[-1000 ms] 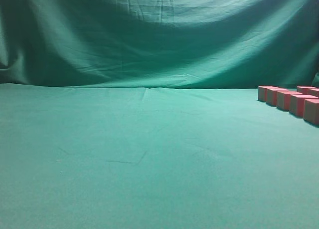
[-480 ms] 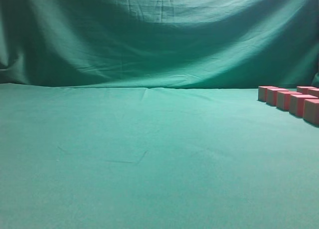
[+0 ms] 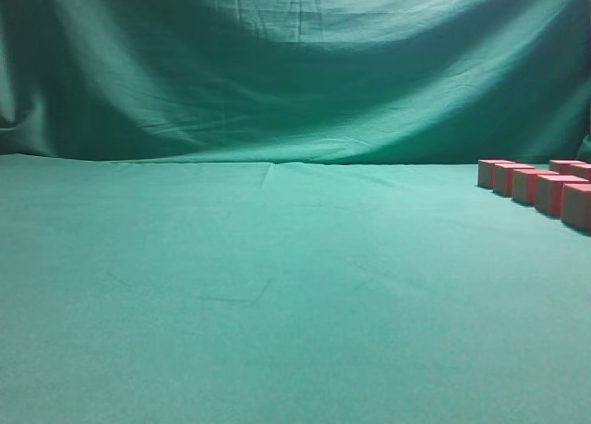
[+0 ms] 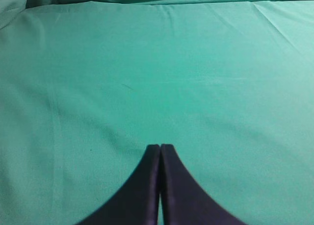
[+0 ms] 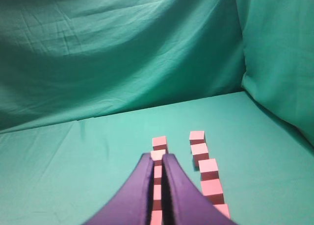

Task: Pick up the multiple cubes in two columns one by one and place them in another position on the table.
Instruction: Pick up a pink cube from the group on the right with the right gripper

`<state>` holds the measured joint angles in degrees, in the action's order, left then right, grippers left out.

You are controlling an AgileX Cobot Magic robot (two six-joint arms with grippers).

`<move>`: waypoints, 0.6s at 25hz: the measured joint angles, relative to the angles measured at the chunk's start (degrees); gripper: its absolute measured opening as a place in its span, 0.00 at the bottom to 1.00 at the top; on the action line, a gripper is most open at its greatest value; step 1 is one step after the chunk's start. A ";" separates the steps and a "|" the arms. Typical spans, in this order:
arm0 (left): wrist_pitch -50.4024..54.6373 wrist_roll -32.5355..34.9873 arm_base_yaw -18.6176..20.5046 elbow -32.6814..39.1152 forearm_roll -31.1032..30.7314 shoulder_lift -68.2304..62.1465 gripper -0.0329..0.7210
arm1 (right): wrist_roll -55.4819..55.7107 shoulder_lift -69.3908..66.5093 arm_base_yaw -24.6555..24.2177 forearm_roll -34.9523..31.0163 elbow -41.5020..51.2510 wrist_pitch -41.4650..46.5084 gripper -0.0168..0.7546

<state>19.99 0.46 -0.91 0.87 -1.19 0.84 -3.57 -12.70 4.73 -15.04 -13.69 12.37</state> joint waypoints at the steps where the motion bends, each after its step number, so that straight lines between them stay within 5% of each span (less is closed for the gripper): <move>1: 0.00 0.00 0.00 0.00 0.00 0.00 0.04 | 0.00 -2.15 0.00 0.00 -2.34 1.19 0.08; 8: 0.00 0.00 0.00 0.00 0.00 0.00 0.04 | -0.20 -13.18 0.00 0.24 -12.20 7.41 0.08; 9: 0.00 0.00 0.00 0.00 0.00 0.00 0.04 | -0.65 -15.08 0.00 0.24 -13.71 9.88 0.02; 15: 0.00 0.00 0.00 0.00 0.00 0.00 0.04 | -6.56 -32.25 0.17 0.57 -27.46 32.68 0.02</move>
<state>19.99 0.46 -0.91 0.87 -1.19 0.84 -10.13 -44.96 4.90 -14.47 -41.15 45.06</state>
